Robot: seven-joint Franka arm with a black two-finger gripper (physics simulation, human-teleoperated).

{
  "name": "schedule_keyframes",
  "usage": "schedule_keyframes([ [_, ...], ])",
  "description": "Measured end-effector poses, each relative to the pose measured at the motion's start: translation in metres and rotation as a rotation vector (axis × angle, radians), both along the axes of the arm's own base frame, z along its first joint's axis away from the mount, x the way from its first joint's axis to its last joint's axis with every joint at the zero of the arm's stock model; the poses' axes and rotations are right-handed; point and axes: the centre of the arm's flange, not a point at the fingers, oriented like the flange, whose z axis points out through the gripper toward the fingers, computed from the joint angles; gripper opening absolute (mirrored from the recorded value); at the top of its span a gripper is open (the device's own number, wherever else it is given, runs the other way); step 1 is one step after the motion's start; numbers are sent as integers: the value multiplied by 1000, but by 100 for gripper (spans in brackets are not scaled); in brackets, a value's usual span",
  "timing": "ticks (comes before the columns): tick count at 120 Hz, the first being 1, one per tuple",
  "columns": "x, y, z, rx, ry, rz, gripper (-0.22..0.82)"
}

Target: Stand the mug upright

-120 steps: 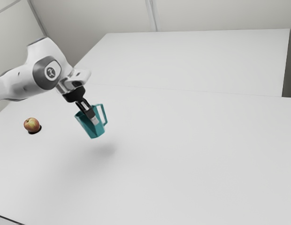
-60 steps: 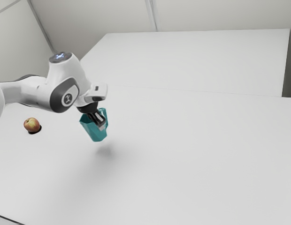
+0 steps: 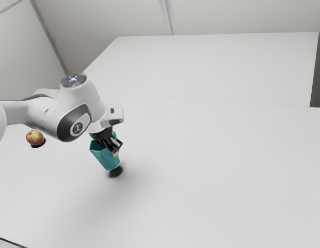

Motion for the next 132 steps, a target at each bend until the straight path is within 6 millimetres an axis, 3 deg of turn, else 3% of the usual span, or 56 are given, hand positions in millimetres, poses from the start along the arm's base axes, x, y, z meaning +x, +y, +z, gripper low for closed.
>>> schedule_keyframes([
  [113, 0, -12, -43, -17, 46, 202, -17],
  [132, 0, -12, -42, -27, 47, 215, -3],
])
